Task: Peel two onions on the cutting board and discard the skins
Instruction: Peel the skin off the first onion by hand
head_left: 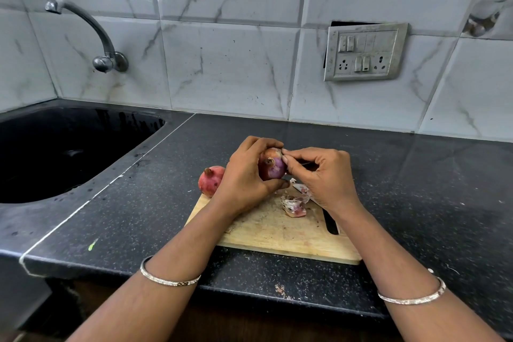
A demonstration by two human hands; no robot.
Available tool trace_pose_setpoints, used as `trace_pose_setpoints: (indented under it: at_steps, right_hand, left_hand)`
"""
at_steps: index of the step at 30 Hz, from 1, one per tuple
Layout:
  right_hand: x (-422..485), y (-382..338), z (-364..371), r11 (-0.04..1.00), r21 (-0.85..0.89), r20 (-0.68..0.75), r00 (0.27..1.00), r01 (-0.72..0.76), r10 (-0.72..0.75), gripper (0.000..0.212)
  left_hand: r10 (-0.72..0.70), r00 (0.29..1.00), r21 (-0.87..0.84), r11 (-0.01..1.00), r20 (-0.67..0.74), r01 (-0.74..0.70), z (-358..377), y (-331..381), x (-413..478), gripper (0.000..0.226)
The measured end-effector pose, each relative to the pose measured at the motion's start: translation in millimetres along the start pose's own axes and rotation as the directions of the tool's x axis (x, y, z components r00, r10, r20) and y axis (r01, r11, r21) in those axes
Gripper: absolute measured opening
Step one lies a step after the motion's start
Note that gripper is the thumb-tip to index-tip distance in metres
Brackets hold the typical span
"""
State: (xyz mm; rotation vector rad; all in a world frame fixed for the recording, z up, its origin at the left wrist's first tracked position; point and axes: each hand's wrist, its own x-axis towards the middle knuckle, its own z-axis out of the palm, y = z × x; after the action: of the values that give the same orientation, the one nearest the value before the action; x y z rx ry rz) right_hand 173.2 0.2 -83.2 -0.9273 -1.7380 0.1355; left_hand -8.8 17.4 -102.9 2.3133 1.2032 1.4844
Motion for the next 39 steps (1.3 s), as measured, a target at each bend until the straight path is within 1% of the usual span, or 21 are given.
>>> trace_pose_setpoints:
  at_steps: [7,10,15,18,21,25,31,33,35,39]
  right_hand:
    - [-1.7,-0.5,2.8,0.996,-0.087,-0.005,1.0,0.023,-0.024,0.008]
    - [0.3,1.5,2.3,0.994,-0.11,-0.022,1.0,0.003,-0.005,0.008]
    - [0.8,0.2,2.5,0.996,-0.056,-0.036,0.997,-0.072,0.07,0.011]
    - [0.7,-2.4,1.7,0.992,-0.017,-0.04,0.991,-0.127,0.126,0.009]
    - [0.0,-5.7,0.8,0.992,0.019,-0.018,0.992,-0.128,0.128,0.004]
    - [0.1,-6.8,1.1,0.996,-0.001,-0.007,0.996,-0.09,0.09,0.005]
    - [-0.5,-7.4,1.5,0.993,-0.113,-0.027,0.999,0.034,-0.037,0.002]
    - [-0.9,-6.9,1.9,0.984,-0.164,-0.027,0.997,0.065,-0.071,0.005]
    - [-1.1,-5.5,2.5,0.978,-0.196,-0.038,0.996,0.076,-0.085,0.004]
    - [-1.1,-3.5,3.0,0.98,-0.193,-0.053,0.996,0.053,-0.064,0.002]
  left_hand:
    - [0.0,1.0,0.007,1.0,0.023,0.0,1.1,0.8,-0.4,0.07]
    - [0.019,0.999,0.006,1.0,0.039,-0.019,1.6,1.4,-0.6,0.071]
    - [0.011,1.0,-0.035,0.999,0.007,-0.011,0.7,2.9,0.1,0.07]
    - [0.001,1.0,-0.043,0.999,-0.004,-0.001,-0.1,3.6,-0.4,0.069]
    - [-0.003,1.0,-0.042,0.999,-0.017,0.002,-0.7,4.1,-0.8,0.068]
    - [0.0,1.0,-0.033,0.999,-0.02,0.0,-0.6,4.3,-0.5,0.068]
    - [-0.002,1.0,-0.019,1.0,-0.013,0.002,-0.2,2.8,-0.4,0.068]
    - [0.001,1.0,-0.015,1.0,-0.004,-0.001,0.6,2.7,-0.5,0.066]
    - [0.008,1.0,-0.014,1.0,0.003,-0.008,1.3,3.3,-0.5,0.064]
    - [0.03,0.999,-0.023,0.999,0.018,-0.029,1.1,4.3,0.2,0.065]
